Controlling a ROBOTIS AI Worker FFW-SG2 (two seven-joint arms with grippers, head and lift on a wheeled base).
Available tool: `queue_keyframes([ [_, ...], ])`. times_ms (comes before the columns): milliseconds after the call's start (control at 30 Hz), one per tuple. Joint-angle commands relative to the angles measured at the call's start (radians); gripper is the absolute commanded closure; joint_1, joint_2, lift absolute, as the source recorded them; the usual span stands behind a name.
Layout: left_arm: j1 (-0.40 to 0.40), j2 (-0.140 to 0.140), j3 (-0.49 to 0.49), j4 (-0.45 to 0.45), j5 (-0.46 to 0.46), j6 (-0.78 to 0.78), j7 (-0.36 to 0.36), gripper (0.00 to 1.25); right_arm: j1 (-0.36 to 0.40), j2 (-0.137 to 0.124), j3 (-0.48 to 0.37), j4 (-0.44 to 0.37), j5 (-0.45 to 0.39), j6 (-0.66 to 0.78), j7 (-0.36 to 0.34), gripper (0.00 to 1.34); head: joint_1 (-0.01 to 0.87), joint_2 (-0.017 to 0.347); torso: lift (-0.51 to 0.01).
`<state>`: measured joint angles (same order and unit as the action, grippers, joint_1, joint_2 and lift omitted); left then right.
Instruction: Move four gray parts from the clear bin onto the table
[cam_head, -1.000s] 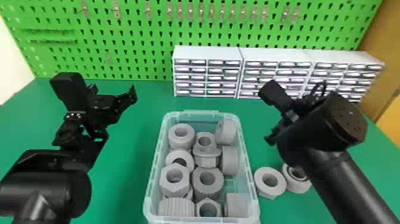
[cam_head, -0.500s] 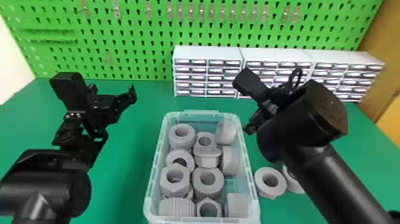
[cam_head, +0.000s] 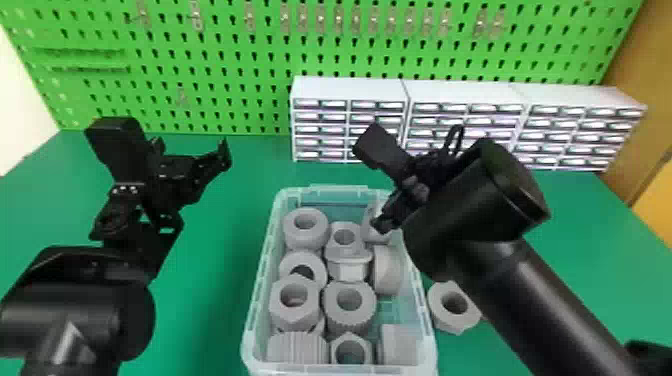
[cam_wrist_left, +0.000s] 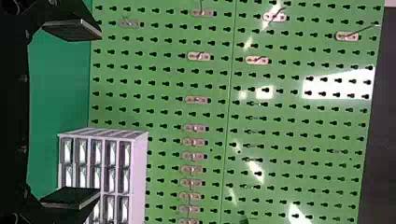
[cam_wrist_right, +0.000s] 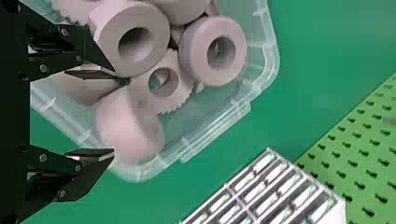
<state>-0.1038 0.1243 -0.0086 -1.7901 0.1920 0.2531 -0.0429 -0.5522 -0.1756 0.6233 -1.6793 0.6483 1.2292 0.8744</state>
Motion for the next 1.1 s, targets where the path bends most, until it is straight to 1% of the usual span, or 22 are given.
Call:
queue_keyframes([
  [0,-0.001,0.000,0.001,0.000,0.000,0.003,0.000,0.11,-0.018,-0.005,0.038,0.023,-0.053,-0.005,-0.015,0.64,0.687,0.026,-0.050],
  [133,-0.002,0.000,0.001,0.000,0.000,0.005,0.000,0.11,-0.032,-0.007,0.076,0.043,-0.101,-0.007,-0.032,0.64,0.687,0.026,-0.050],
  [333,-0.010,0.000,-0.002,0.003,-0.005,0.011,0.000,0.11,-0.074,-0.013,0.159,0.076,-0.182,-0.005,-0.032,0.64,0.687,0.026,-0.050],
  [567,-0.010,0.002,-0.004,0.006,-0.003,0.011,0.000,0.11,-0.100,-0.024,0.213,0.076,-0.248,0.003,-0.032,0.64,0.687,0.026,-0.050],
  [833,-0.014,0.008,-0.005,0.009,-0.003,0.012,0.000,0.11,-0.133,-0.027,0.288,0.084,-0.329,0.004,-0.032,0.63,0.687,0.026,-0.050],
  [967,-0.017,0.009,-0.002,0.009,-0.003,0.012,0.000,0.11,-0.152,-0.035,0.311,0.084,-0.365,0.018,-0.032,0.63,0.687,0.026,-0.050],
  [1067,-0.016,0.009,0.001,0.009,-0.003,0.012,0.000,0.11,-0.166,-0.051,0.312,0.084,-0.421,0.033,-0.031,0.63,0.687,0.026,-0.050],
])
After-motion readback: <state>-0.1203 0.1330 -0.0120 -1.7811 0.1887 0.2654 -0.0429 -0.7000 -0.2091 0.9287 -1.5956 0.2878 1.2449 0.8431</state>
